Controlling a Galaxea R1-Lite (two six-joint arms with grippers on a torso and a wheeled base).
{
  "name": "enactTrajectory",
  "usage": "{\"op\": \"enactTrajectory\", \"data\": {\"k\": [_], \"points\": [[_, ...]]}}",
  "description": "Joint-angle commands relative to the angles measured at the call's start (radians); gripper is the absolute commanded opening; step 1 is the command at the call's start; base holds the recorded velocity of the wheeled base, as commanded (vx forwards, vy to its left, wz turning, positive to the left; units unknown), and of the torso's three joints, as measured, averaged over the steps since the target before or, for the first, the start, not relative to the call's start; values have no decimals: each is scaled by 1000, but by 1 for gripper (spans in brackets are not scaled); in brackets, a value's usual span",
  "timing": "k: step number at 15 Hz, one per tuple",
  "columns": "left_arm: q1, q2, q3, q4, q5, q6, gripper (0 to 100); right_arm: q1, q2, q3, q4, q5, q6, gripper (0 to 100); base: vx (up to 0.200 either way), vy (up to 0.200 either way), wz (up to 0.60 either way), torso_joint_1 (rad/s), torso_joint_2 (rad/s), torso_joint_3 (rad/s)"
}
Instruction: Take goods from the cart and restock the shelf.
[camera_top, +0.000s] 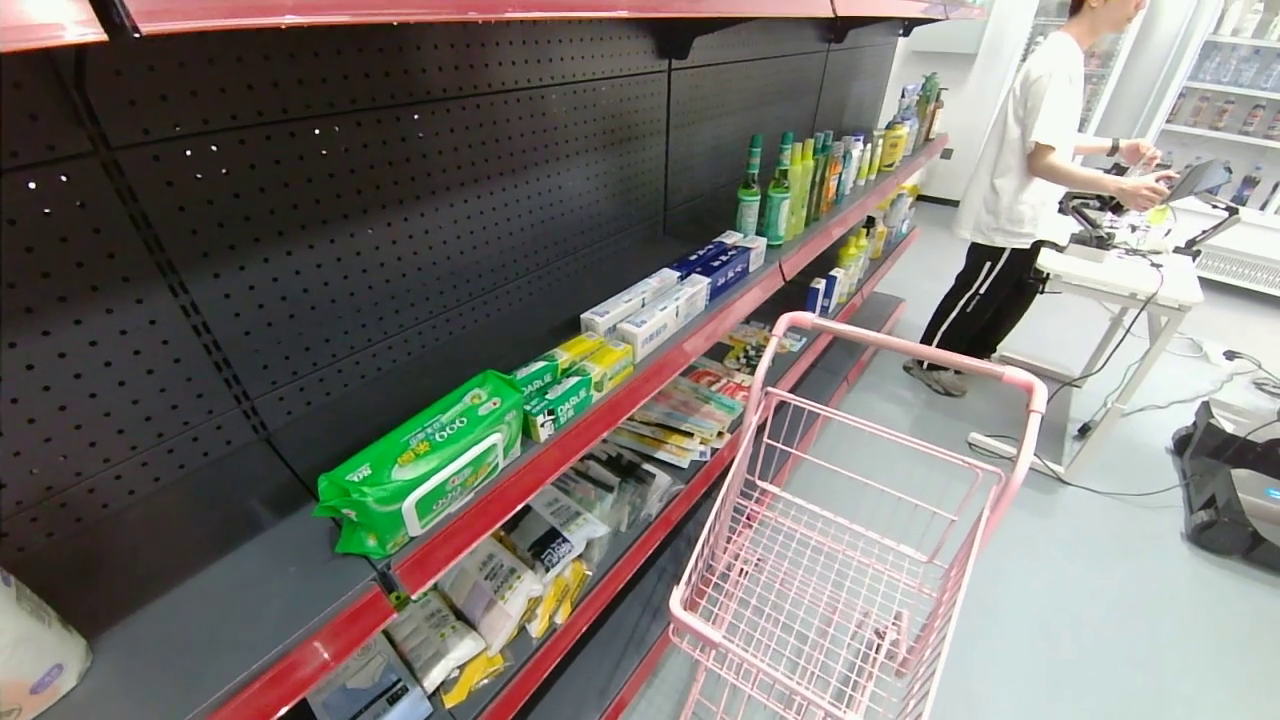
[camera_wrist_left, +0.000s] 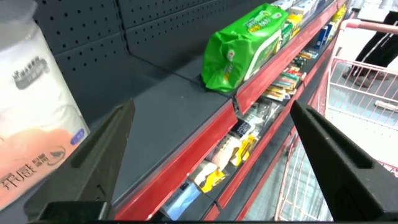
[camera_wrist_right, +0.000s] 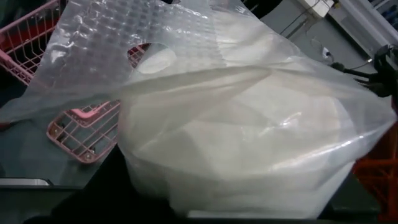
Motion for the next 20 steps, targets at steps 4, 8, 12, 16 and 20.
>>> {"op": "enactTrajectory", "data": {"k": [4,8,12,16,20], "points": [[0,0,0,-1,0,-2,100,1,19,25,-16,7,-32,0,0,0,0,104,-239,-124],[0,0,0,0,-2,-3,100,2,25,28,-14,15,-32,0,0,0,0,95,-198,-106],[0,0,0,-1,-2,-3,100,1,34,45,-14,21,-34,0,0,0,0,79,-168,-85],[0,0,0,-1,-2,-3,100,1,46,49,-14,16,-34,0,0,0,0,43,-85,-45],[0,0,0,-1,-2,-3,100,-1,54,58,-22,15,-37,0,0,0,450,3,1,2]]}}
